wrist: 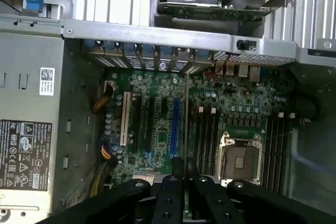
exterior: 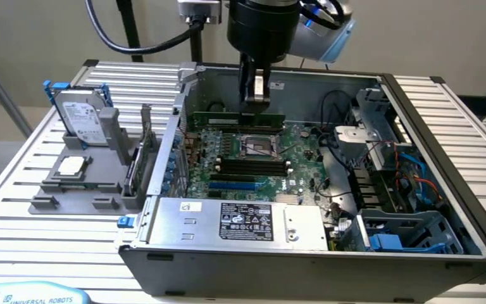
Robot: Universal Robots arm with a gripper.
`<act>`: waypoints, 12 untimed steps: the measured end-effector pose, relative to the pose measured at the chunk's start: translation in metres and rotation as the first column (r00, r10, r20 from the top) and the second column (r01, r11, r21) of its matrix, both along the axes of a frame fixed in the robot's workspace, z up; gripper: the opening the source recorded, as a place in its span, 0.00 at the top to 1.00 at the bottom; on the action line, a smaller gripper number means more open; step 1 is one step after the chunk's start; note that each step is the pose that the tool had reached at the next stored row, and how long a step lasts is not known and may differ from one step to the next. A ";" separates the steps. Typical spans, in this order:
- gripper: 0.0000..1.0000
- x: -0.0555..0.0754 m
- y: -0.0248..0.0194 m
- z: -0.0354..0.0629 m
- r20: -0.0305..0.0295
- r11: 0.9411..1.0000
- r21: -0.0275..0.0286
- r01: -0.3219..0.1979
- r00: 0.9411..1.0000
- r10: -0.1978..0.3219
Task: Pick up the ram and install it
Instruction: 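Pick up the ram and move it above insertion slot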
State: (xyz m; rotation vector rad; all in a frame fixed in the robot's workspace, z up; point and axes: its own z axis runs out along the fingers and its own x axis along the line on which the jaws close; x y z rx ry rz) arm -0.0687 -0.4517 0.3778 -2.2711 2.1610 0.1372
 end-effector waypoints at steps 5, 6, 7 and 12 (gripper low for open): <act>0.86 0.019 0.0148 -0.0062 0.000 1.000 0.000 0.000 1.000 0.000; 0.86 0.021 0.0188 -0.0073 0.000 1.000 0.000 0.000 1.000 0.000; 0.86 0.023 0.0230 -0.0083 0.000 1.000 0.000 0.000 1.000 0.000; 0.86 0.032 0.0431 -0.0122 0.000 1.000 0.000 0.000 1.000 0.000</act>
